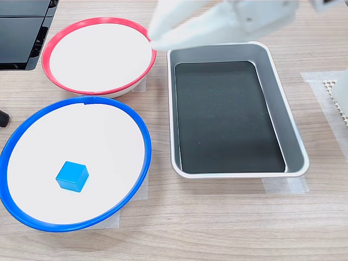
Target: Move a blue block from tray to blue dish
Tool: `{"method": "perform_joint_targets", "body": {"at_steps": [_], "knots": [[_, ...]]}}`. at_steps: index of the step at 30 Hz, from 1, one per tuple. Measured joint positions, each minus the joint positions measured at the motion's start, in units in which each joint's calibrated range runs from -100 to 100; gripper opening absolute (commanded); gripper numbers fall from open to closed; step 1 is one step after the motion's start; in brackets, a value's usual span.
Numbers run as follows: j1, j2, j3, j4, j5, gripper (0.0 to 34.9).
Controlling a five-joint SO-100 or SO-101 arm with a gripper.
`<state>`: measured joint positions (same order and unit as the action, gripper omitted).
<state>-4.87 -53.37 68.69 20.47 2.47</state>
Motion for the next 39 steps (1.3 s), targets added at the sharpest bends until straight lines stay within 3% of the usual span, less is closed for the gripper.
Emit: {"method": "perform_joint_targets", "body": {"at_steps": [3,8,15,19,21,23,39], "knots": [[2.39,-15.69,14.25,4.4,-0.24,0.1],[4.16,-39.56,28.86,17.78,0.2,0.1],[6.46,-45.27,31.22,25.69,0.49,0.1],[5.93,-45.18,31.22,26.59,0.49,0.3],[5.93,-45.61,31.22,26.59,0.49,3.2],[5.93,-45.69,31.22,26.75,0.49,0.4],[5.58,-45.44,31.22,26.75,0.59,0.4]]}}
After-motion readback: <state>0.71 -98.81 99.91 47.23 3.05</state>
